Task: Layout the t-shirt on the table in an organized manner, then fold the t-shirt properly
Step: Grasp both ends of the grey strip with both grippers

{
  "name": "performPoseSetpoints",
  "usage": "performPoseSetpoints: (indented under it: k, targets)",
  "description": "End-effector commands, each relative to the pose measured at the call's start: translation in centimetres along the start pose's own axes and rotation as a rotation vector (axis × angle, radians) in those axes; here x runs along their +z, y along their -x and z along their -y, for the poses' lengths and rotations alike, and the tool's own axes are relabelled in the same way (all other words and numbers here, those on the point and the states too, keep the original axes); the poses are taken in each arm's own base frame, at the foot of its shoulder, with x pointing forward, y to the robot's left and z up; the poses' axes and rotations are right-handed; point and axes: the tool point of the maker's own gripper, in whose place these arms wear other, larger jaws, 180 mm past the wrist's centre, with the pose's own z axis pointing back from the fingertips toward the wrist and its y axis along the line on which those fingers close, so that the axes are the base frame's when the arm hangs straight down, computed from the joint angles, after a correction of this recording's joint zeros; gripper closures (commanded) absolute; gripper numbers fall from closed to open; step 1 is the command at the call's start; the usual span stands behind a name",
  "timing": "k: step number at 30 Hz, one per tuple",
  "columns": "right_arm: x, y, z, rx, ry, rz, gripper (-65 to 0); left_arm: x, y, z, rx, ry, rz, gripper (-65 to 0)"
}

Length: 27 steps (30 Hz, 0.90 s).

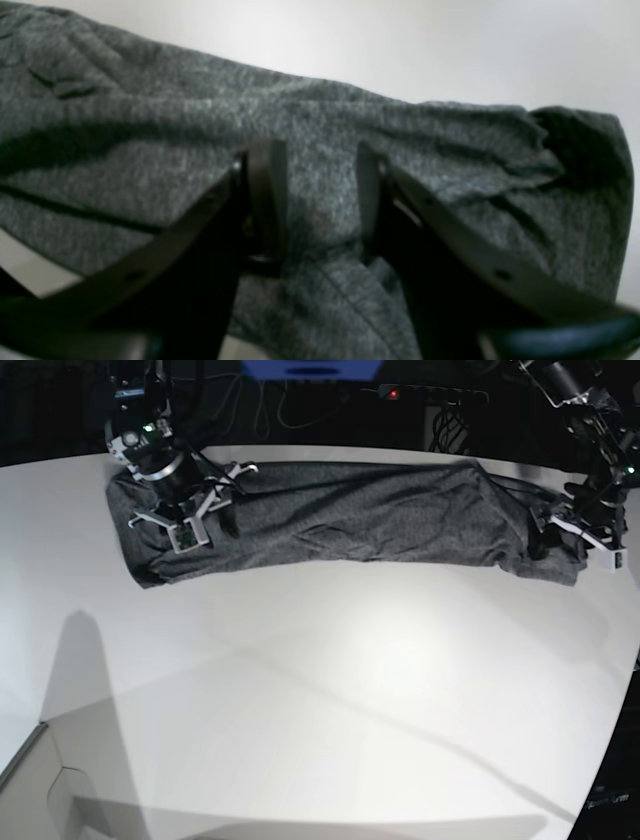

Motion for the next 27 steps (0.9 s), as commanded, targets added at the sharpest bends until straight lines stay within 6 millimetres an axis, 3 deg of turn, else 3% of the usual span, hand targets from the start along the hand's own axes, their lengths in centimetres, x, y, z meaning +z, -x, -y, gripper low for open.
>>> performPoseSetpoints:
  k: [1,4,5,10,16,19,24,27]
  targets:
    - [0.2,-1.2,0.1,0.005,-0.004,0.046,-23.4,0.1,1.2,0.0,-0.012,0.0,-0.059,-65.0]
    - [0.2,-1.2,0.1,0.004,-0.003,0.046,-23.4,0.1,1.1,-0.1,-0.014,-0.002,-0.058,-65.0]
    - [0.2,-1.2,0.1,0.004,-0.003,0.046,-23.4,0.1,1.1,-0.1,-0.014,-0.002,-0.058,-61.9]
    - [0.2,-1.2,0.2,0.004,-0.001,0.046,-23.4,0.0,1.0,-0.1,-0.012,-0.005,-0.056,-28.6]
    - [0.2,-1.2,0.3,0.006,0.001,0.046,-23.3,0.1,0.9,-0.4,-0.011,-0.007,-0.052,-15.9]
    - [0.2,-1.2,0.3,0.007,0.001,0.046,-23.3,0.1,0.8,-0.4,-0.013,-0.009,-0.054,-0.3]
    - [0.3,-1.1,0.3,0.006,0.0,0.043,-23.3,0.3,0.3,-0.3,-0.022,-0.01,-0.04,0.0]
    - [0.3,-0.9,0.3,0.008,0.002,0.039,-23.3,1.1,-0.5,-2.0,-0.011,-0.048,-0.016,-0.1]
